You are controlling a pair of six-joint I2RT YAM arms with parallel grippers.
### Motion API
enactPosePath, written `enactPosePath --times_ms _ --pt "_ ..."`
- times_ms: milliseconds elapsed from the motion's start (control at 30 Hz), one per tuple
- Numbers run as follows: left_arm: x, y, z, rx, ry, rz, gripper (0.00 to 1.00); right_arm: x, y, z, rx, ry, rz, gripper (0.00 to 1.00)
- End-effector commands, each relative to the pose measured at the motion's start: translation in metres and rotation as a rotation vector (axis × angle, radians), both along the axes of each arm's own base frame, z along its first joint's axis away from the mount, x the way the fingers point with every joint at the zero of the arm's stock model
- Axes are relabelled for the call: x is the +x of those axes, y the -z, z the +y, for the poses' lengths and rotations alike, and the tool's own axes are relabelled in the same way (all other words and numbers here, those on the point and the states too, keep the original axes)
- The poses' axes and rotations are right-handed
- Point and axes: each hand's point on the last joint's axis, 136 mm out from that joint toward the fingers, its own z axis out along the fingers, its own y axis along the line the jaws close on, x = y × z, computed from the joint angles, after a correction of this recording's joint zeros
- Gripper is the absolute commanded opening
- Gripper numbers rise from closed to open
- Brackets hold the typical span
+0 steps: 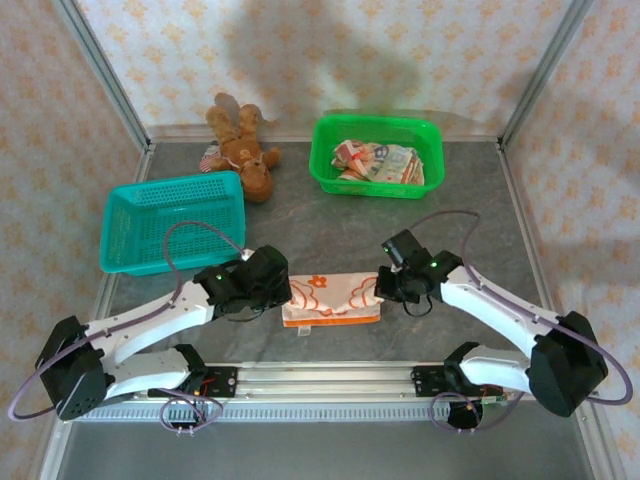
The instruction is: Fold and stack the towels
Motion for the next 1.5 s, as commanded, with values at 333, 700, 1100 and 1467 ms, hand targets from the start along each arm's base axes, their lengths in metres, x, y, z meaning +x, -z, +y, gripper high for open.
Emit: enactPosePath --times_ms 333,700,1100,1467 --pt "-0.031 0.063 0.017 0.039 -0.012 0.128 0.00 -0.035 0.058 0.003 -0.049 -0.025 0.119 0.00" --pt "-0.023 0.055 0.018 0.117 0.031 0.114 0.62 -0.010 0.022 -0.005 -0.133 -0.061 -0.020 0.41" --pt "-0.008 0.075 0.006 0.101 0.021 0.111 0.47 0.009 -0.011 -0.001 -0.102 -0.029 -0.143 0.43" --pt "-0.013 0.109 0.000 0.202 0.053 0.172 0.16 0.018 -0.030 -0.008 -0.108 0.008 -0.215 0.54"
